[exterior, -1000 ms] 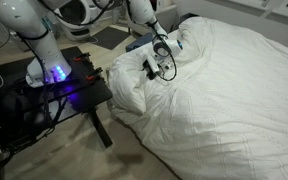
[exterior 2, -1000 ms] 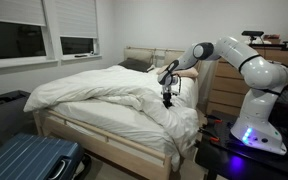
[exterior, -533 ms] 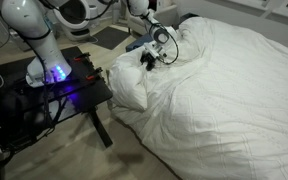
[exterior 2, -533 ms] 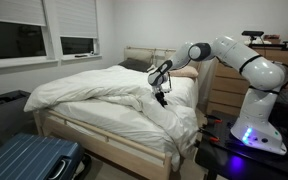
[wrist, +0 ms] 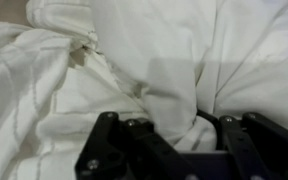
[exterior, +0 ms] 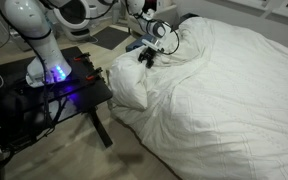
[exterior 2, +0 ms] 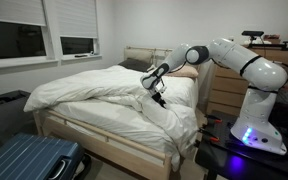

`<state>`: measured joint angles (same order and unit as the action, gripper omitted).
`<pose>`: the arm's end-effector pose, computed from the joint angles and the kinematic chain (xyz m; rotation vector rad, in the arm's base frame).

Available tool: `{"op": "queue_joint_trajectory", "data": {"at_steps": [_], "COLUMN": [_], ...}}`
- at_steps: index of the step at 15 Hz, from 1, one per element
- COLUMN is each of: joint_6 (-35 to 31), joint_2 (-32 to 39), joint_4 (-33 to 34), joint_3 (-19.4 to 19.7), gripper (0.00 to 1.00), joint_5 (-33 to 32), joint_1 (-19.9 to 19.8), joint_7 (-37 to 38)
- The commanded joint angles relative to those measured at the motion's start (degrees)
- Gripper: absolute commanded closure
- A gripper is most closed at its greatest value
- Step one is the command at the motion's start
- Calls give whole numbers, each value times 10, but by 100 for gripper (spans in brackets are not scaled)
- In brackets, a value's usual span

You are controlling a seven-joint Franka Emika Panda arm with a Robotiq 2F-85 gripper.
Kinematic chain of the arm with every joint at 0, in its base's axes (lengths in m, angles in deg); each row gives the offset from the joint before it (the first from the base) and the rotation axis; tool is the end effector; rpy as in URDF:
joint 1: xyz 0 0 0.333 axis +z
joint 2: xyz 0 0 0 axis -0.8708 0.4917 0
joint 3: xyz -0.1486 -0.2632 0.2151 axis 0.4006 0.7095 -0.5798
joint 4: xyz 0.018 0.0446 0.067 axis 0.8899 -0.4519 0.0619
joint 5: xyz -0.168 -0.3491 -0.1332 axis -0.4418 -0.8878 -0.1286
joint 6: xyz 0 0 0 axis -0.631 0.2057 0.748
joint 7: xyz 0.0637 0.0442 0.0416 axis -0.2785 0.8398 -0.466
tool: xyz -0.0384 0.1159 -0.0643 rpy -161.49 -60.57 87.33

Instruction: Straighten the beddings on the bottom right corner of the bed

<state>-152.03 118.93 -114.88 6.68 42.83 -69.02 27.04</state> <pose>0.6721 -0.1455 0.0260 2.9108 0.3799 -1.1118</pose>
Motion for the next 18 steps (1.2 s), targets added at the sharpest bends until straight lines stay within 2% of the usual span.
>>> {"op": "queue_joint_trajectory", "data": {"at_steps": [1, 6, 12, 18], "joint_6": [20, 15, 41, 32], "joint_2": [-16, -41, -53, -63], "joint_4": [-7, -31, -22, -35], "joint_3": [-10, -26, -54, -71], "gripper": [100, 100, 100, 100], "joint_5": [-41, -103, -108, -118], "joint_1": [51, 107, 175, 222], "joint_7": [-3, -8, 0, 0]}}
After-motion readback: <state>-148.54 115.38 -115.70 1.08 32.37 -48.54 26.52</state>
